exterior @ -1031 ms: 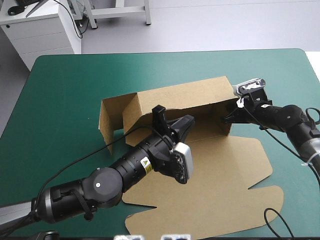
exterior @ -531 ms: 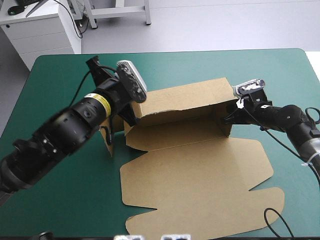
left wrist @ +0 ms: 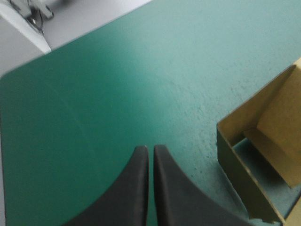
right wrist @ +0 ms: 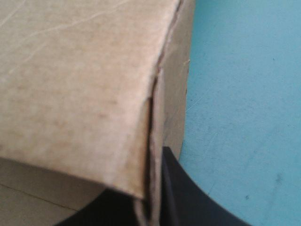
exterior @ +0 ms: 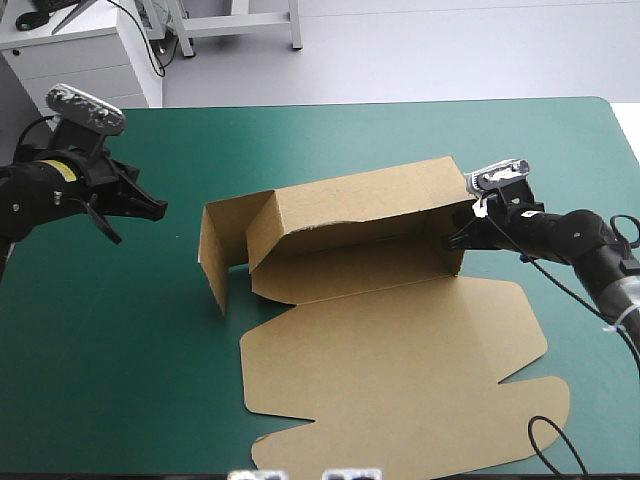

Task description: Fold the box

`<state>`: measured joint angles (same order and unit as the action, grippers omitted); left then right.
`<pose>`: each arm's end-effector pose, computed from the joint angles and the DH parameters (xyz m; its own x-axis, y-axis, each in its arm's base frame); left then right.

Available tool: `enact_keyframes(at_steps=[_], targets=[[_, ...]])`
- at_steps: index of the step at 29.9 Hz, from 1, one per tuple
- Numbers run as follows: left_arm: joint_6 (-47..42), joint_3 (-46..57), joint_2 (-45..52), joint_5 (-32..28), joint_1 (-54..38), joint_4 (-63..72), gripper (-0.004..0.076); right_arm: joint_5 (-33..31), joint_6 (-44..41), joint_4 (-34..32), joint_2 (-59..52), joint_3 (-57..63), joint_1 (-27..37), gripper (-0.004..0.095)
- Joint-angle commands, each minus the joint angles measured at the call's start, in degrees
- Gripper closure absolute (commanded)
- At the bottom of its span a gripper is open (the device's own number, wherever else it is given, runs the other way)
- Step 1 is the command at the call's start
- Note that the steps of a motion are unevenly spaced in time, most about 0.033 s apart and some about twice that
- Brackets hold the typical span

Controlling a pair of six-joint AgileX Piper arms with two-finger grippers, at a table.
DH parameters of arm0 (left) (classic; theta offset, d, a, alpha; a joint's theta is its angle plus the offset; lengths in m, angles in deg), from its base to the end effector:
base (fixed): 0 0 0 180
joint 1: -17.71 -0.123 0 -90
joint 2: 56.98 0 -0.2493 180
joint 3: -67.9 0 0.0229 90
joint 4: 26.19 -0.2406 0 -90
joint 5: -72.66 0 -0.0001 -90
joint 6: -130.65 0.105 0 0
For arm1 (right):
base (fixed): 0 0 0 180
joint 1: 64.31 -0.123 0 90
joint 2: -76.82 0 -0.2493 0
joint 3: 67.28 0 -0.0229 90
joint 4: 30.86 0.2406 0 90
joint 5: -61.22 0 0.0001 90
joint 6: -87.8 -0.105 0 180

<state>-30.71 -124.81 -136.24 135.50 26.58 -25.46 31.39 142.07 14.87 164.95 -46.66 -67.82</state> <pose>0.2431 -0.0391 0.4180 -0.5441 0.4028 -0.7360 0.3515 0.9060 0.2359 0.2987 0.0559 0.2527 -0.5620 -0.2388 -0.7919 -0.4610 0.8853 0.0603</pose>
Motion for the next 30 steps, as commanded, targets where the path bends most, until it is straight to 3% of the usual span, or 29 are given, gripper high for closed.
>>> enact_keyframes(at_steps=[1, 6, 12, 18, 25, 30], targets=[[-0.77, -0.54, 1.47, -0.74, -6.06, 6.58, 0.0712, 0.91, -0.47, 2.08, -2.29, -2.15, 0.07, 0.0920], [-0.77, -0.54, 1.47, -0.16, -7.05, 4.73, 0.0717, -2.16, -7.34, -3.78, -4.75, -4.88, 0.07, 0.0920], [0.05, -0.53, 1.47, -0.27, -7.05, 4.73, 0.0718, -17.98, -24.27, -19.62, -5.74, -15.21, 0.07, 0.0920], [0.05, -0.53, 1.47, -1.67, -7.05, 4.08, 0.0718, -25.23, -33.10, -22.41, -4.62, -23.05, 0.07, 0.0921], [0.05, -0.44, 1.47, -1.81, -7.05, 4.08, 0.0718, -40.08, -35.55, -23.90, 5.14, -31.28, 0.07, 0.0921], [0.05, -0.44, 1.47, -1.70, -7.05, 4.08, 0.0718, -41.56, -38.85, -28.71, 12.72, -34.98, 0.07, 0.0921]])
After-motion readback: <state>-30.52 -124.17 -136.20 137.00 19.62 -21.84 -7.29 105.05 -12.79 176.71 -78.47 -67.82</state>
